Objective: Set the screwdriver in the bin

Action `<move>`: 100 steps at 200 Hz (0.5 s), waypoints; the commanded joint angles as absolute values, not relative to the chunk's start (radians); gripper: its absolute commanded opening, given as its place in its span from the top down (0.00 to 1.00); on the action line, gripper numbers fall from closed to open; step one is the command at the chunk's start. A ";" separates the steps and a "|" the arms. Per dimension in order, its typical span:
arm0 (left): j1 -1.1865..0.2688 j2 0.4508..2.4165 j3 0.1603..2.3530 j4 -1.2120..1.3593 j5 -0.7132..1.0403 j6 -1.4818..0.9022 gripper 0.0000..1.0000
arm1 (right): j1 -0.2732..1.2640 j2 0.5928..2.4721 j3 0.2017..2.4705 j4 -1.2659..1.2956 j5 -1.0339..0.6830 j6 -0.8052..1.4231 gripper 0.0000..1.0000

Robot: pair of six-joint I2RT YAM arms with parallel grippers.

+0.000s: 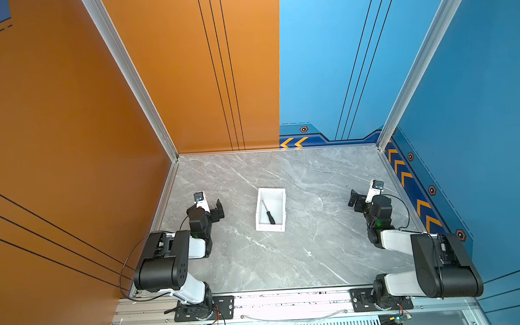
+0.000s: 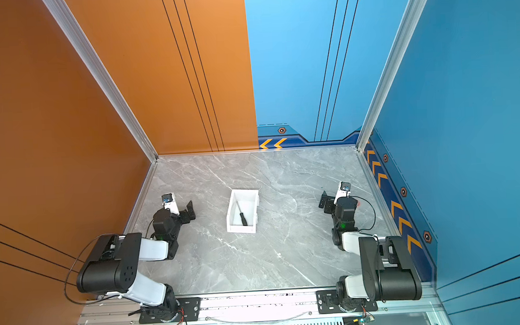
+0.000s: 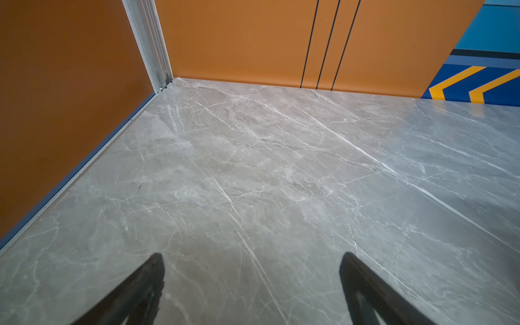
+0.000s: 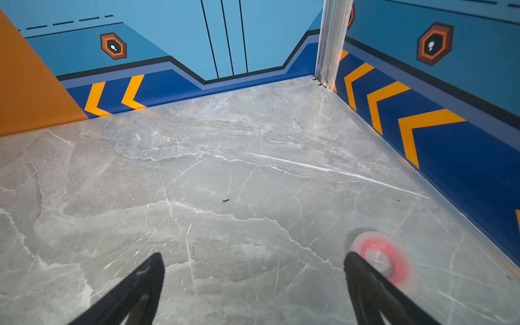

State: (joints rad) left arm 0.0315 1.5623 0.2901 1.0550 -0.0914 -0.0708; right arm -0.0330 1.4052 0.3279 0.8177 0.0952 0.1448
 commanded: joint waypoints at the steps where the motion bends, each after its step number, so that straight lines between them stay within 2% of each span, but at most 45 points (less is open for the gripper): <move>1: 0.024 1.566 0.281 1.114 -0.116 -0.054 0.02 | -0.038 1.442 0.328 0.898 0.060 0.123 0.00; 62: 0.020 1.567 0.309 1.067 -0.103 -0.041 0.02 | -0.022 1.558 0.341 0.994 0.006 0.093 0.00; 100: 0.017 1.567 0.361 0.966 -0.056 -0.020 0.02 | -0.009 1.545 0.372 0.909 0.027 0.072 0.00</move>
